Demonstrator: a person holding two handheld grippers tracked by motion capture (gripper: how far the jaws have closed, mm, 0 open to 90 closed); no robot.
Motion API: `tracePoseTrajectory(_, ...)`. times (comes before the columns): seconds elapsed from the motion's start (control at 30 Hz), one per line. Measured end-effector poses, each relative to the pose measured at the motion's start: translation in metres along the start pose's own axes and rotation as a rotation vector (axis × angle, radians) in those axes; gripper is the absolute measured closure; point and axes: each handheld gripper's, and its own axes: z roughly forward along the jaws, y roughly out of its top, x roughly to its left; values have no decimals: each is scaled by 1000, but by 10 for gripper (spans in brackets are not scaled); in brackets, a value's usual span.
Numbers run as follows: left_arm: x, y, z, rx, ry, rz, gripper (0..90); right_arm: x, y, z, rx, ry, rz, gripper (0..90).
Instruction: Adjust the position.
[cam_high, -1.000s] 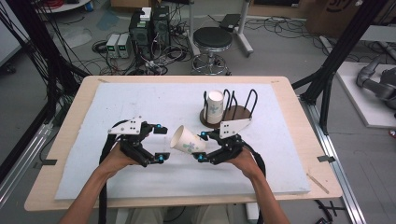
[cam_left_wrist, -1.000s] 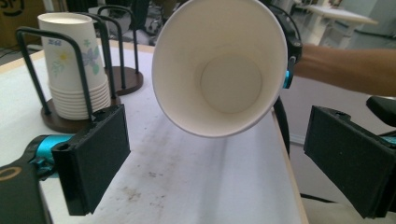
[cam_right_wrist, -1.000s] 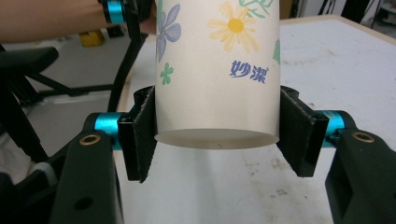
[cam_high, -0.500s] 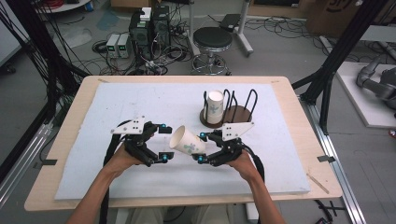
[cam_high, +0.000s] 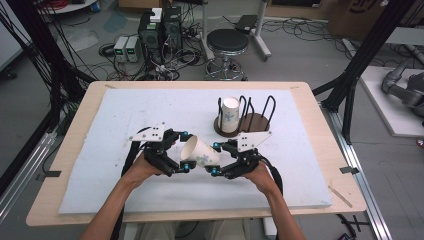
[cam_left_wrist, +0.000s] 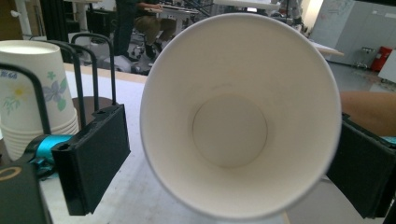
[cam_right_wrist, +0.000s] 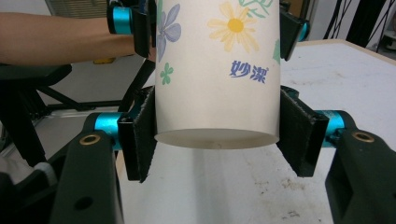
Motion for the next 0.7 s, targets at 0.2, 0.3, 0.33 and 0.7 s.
tracePoseTrajectory(0.2,1,2,8,15,-15,4,69,1,1,1,0,6,-11,374)
tracePoseTrajectory(0.3,1,2,10,22,-20,3,69,1,1,1,-4,13,-16,374)
tracePoseTrajectory(0.33,1,2,10,27,-25,9,69,1,1,1,-4,13,-18,374)
tracePoseTrajectory(0.7,0,3,8,29,-66,59,276,0,1,5,4,20,-37,376)
